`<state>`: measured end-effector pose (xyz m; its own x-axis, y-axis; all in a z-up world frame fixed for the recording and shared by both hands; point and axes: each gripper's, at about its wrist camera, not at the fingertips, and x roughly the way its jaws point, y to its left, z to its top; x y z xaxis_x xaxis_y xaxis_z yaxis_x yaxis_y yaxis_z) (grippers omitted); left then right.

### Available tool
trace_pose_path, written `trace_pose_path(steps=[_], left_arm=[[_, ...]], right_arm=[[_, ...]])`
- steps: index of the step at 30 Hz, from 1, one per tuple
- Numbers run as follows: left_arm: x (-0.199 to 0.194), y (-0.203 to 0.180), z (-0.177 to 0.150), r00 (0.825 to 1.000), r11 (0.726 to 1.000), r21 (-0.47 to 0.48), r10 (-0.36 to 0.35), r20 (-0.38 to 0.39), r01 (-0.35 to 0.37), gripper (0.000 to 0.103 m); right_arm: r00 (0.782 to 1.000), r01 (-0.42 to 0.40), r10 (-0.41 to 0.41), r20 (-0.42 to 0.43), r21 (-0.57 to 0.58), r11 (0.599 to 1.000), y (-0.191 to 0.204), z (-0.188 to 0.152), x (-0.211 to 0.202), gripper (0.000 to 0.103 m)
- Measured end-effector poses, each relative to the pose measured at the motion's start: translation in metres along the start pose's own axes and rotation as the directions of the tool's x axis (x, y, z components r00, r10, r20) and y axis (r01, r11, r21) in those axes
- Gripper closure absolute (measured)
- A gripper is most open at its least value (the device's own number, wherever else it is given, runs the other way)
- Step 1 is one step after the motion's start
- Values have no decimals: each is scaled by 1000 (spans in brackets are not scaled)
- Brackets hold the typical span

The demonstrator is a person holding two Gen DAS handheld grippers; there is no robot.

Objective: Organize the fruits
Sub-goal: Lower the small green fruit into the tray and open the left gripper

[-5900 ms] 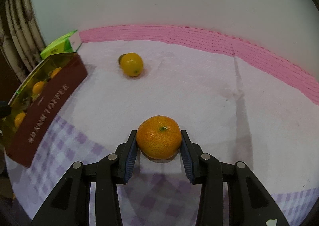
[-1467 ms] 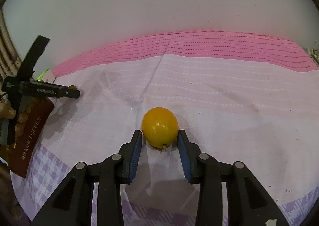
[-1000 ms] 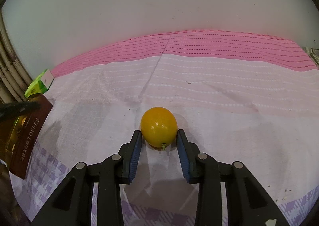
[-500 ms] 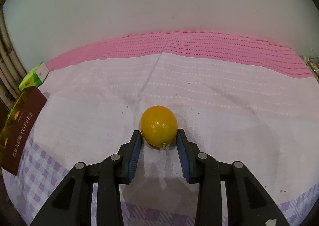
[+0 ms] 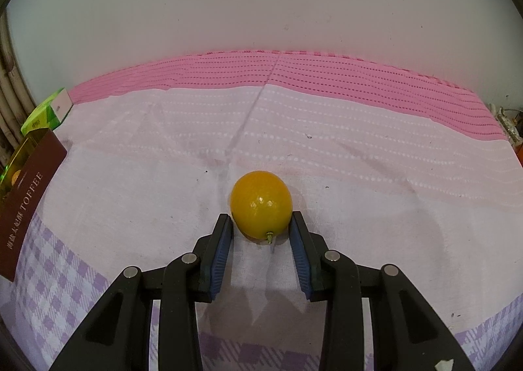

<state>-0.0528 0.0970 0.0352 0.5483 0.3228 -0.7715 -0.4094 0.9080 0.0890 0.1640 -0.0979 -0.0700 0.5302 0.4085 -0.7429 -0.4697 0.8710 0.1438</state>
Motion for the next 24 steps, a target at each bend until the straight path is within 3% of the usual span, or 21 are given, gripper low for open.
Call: trace_pose_path(steps=[8,24], left_arm=[[19,16,-5,999,999,-23,26,-38,-27,77],[45,85,-8,992,981,-168,80,-102,-96,77]], right_arm=[[1000,1,-1,-1,-2,1000,1,1,2,69],[1000,-1,1,1,4,1000,1,0,1,69]])
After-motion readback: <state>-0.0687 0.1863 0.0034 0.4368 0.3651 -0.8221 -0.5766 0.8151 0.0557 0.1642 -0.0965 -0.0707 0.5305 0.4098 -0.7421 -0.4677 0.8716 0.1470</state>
